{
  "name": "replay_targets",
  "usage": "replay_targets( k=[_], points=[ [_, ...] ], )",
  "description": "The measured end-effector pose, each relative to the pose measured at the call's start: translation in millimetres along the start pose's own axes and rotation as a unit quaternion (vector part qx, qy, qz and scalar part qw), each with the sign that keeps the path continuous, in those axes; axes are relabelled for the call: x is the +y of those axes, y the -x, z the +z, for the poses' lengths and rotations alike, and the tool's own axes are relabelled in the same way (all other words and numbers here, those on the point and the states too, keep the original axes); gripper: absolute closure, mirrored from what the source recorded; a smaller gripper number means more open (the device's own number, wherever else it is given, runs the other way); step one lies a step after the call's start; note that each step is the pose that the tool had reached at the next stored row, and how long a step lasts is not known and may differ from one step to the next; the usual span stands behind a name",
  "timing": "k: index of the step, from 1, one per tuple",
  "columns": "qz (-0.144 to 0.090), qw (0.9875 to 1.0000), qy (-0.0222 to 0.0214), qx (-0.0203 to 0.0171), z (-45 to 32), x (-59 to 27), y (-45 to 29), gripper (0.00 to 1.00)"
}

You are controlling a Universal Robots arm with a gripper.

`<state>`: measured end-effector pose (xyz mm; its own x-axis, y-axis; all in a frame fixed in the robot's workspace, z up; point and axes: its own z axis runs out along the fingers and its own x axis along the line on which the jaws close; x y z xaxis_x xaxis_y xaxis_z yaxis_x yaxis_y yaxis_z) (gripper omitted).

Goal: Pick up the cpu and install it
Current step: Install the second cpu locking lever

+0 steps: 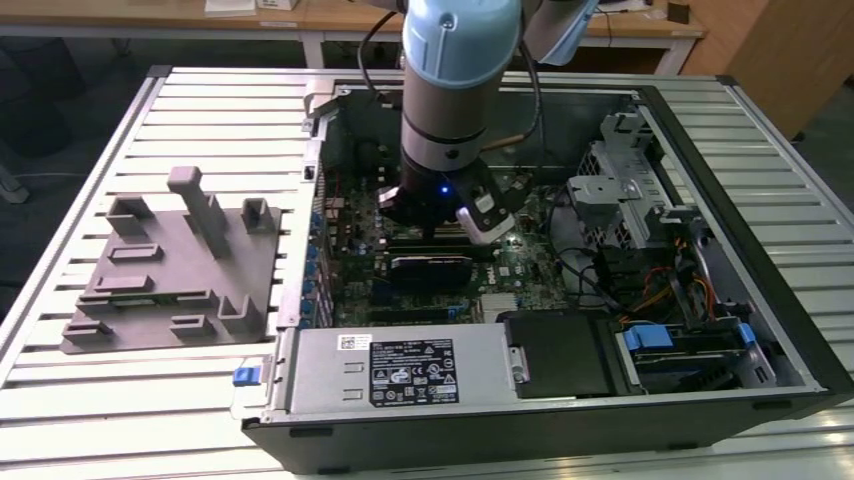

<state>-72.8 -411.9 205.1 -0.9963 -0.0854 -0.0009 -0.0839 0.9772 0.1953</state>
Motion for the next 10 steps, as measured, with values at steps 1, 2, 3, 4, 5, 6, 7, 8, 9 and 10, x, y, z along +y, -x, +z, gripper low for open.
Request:
replay_targets(
  k=[1,2,3,4,5,6,7,8,9,10],
  points=[
    [0.0,1.0,0.0013,-0.0001,0.0,-0.4,-0.6,0.89],
    [0.0,1.0,0.0025,-0.0002,0.0,-0.8,-1.4,0.89],
    [0.0,1.0,0.0034,-0.0003,0.0,-1.2,-2.2,0.89],
    [0.0,1.0,0.0044,-0.0004,0.0,-1.5,-3.1,0.89],
    [0.0,1.0,0.0055,-0.0005,0.0,-1.9,-4.2,0.89],
    [0.0,1.0,0.0067,-0.0006,0.1,-2.2,-5.4,0.89],
    [0.0,1.0,0.0081,-0.0007,0.1,-2.7,-6.3,0.89],
    [0.0,1.0,0.0093,-0.0008,0.2,-3.0,-6.5,0.89],
    [0.0,0.9999,0.0102,-0.0009,0.4,-3.2,-6.6,0.89],
    [0.0,0.9999,0.0114,-0.001,0.7,-3.4,-6.8,0.89]
  ],
)
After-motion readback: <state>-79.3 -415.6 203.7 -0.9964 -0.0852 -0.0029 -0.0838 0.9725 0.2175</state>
